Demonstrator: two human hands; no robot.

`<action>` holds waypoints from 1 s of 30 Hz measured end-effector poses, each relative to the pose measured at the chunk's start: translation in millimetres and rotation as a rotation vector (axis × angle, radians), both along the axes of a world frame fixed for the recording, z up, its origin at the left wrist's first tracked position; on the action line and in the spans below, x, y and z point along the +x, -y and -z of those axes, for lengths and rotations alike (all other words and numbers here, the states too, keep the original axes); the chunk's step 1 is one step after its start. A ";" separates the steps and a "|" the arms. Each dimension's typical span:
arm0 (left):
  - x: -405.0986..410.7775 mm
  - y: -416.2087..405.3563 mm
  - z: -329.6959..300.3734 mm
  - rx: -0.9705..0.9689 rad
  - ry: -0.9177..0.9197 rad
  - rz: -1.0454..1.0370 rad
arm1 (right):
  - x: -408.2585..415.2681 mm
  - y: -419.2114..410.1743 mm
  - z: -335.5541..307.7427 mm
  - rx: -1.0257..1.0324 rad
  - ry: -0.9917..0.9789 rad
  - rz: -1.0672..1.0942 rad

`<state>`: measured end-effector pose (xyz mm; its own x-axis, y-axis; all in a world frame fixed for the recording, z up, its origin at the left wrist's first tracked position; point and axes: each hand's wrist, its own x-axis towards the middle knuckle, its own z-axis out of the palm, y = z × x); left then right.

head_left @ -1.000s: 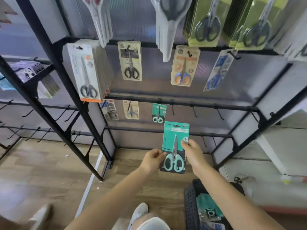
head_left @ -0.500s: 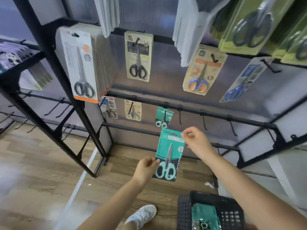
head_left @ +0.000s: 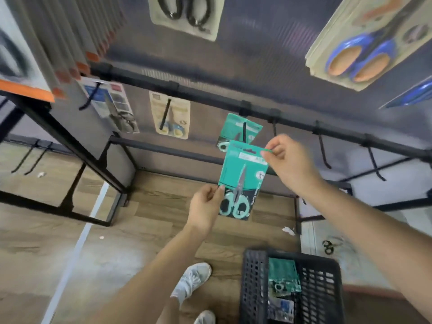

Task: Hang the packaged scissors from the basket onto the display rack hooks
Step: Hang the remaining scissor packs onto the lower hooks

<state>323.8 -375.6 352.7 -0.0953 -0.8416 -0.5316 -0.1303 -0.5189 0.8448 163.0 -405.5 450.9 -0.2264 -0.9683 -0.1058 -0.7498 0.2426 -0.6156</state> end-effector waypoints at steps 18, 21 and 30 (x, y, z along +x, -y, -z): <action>-6.2 35.1 26.1 -0.042 0.064 0.075 | -3.3 25.6 6.5 0.090 -0.156 -0.032; -8.0 46.9 29.2 -0.028 0.057 0.059 | -5.0 31.5 10.0 0.088 -0.227 -0.085; -19.6 79.7 31.2 -0.071 0.119 0.067 | -10.1 55.9 18.1 0.044 -0.249 -0.062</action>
<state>304.2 -455.4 321.4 -0.0924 -0.8711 -0.4823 -0.2641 -0.4456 0.8554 152.9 -461.4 432.7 -0.1911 -0.9768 -0.0971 -0.8911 0.2141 -0.4002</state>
